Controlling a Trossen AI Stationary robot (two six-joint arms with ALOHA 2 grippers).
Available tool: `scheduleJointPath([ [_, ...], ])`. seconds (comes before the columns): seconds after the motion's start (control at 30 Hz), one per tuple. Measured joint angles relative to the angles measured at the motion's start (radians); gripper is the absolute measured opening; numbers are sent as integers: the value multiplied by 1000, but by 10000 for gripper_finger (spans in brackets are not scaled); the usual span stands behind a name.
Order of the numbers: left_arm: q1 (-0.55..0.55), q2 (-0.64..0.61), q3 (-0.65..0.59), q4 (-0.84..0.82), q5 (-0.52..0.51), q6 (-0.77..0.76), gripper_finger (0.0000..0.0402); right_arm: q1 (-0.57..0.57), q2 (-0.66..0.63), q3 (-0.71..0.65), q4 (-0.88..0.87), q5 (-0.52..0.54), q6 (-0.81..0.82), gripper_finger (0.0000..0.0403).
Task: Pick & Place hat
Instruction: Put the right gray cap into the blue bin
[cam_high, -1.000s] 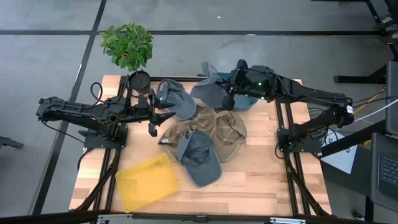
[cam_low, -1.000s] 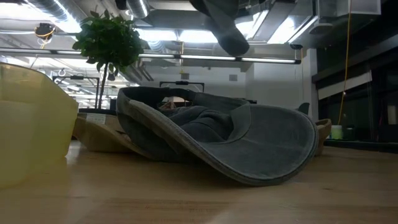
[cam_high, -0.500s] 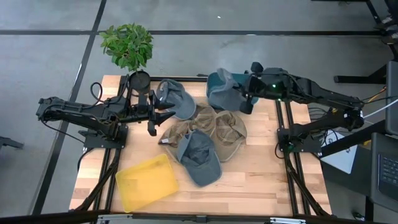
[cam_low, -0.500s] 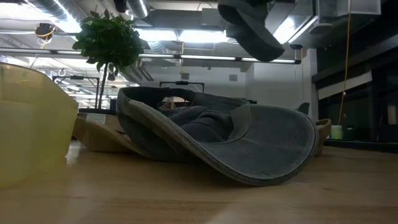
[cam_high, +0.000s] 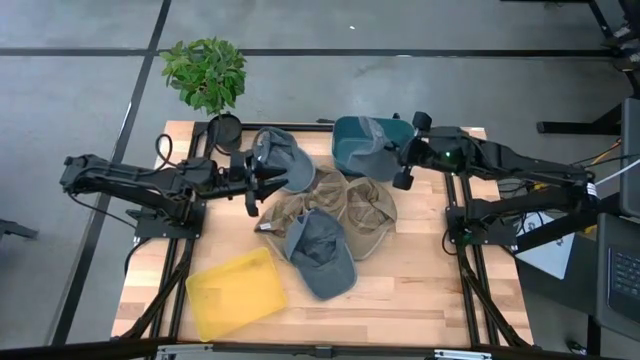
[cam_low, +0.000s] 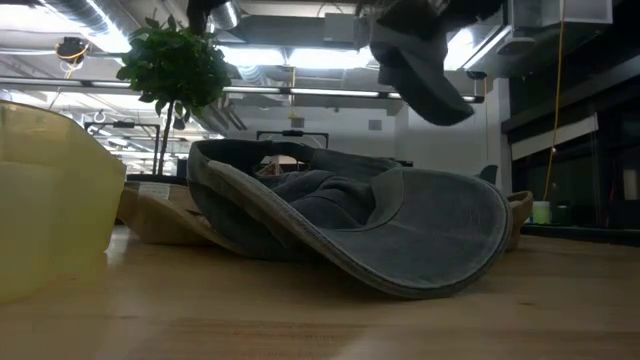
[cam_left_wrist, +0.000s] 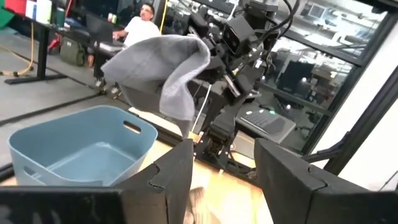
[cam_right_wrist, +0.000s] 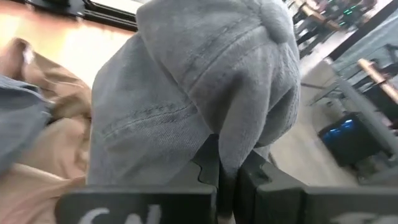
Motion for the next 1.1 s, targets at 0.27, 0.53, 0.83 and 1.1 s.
scheduleJointPath([
  [0.27, 0, 69, 0, 0, 7, 0, 170, -43, -18, -156, 144, 29, -63, 16],
  [0.53, 0, 116, 0, -3, 7, 1, 173, -141, 13, -184, 220, 26, -70, 16],
  [0.83, 0, 147, 0, -2, 6, 10, 173, -270, 82, -184, 305, -178, -230, 17],
  [1.1, 0, 148, 0, -3, 6, 92, 173, -352, 166, -184, 345, -251, -242, 17],
])
